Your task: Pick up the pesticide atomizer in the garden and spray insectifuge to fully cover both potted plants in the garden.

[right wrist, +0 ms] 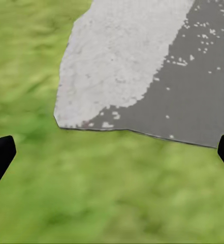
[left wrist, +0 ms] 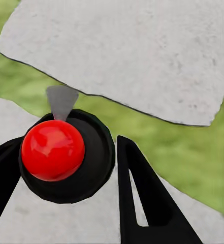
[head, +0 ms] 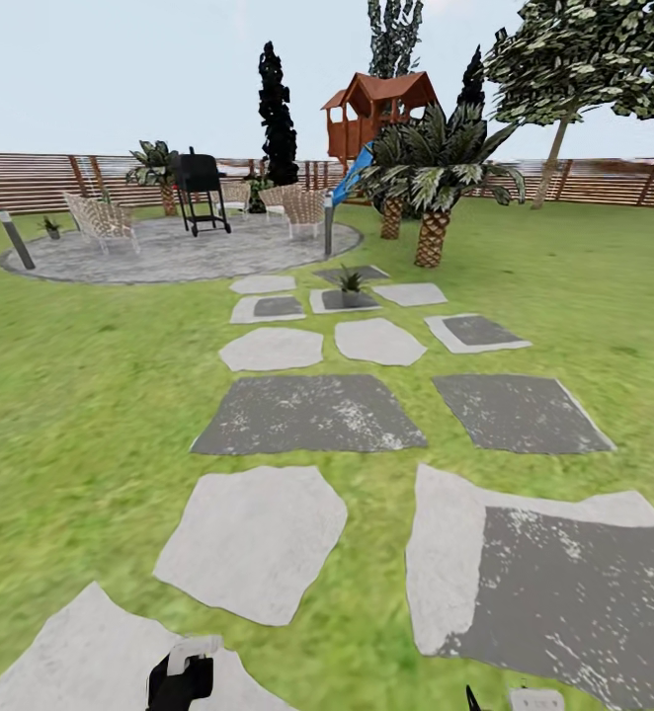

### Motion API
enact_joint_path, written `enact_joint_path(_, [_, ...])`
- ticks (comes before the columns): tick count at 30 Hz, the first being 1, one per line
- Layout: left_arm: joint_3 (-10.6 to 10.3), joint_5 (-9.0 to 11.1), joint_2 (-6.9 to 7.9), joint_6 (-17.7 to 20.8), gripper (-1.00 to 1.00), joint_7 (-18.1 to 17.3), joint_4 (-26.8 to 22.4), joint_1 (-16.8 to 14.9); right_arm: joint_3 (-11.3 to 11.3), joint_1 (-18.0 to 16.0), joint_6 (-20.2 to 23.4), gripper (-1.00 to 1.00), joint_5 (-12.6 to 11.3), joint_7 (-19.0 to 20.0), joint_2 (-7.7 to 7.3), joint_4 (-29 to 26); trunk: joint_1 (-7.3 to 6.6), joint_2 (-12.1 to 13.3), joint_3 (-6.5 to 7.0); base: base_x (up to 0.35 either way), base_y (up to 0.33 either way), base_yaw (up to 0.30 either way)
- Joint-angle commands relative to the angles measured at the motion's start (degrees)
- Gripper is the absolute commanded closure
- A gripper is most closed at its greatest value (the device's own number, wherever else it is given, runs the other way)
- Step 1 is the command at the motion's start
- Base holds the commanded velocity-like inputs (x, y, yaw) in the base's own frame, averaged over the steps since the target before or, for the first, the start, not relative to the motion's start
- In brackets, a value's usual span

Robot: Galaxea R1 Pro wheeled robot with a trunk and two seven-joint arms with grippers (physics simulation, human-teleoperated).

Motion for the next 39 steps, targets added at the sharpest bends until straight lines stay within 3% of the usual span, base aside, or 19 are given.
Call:
enact_joint_path(1, [0.12, 0.3, -0.02, -0.2, 1.0, -0.05, 0.04, -0.04, -0.12, -0.05, -0.18, -1.0, 0.05, 0.03, 0.01, 0.05, 0.02, -0.02, -0.05, 0.297, -0.137, 0.0])
enact_joint_path(39, [0.12, 0.3, -0.02, -0.2, 1.0, -0.05, 0.04, -0.02, -0.12, -0.04, -0.26, -1.0, 0.1, -0.1, 0.01, 0.05, 0.02, -0.02, -0.05, 0.29, -0.148, 0.0])
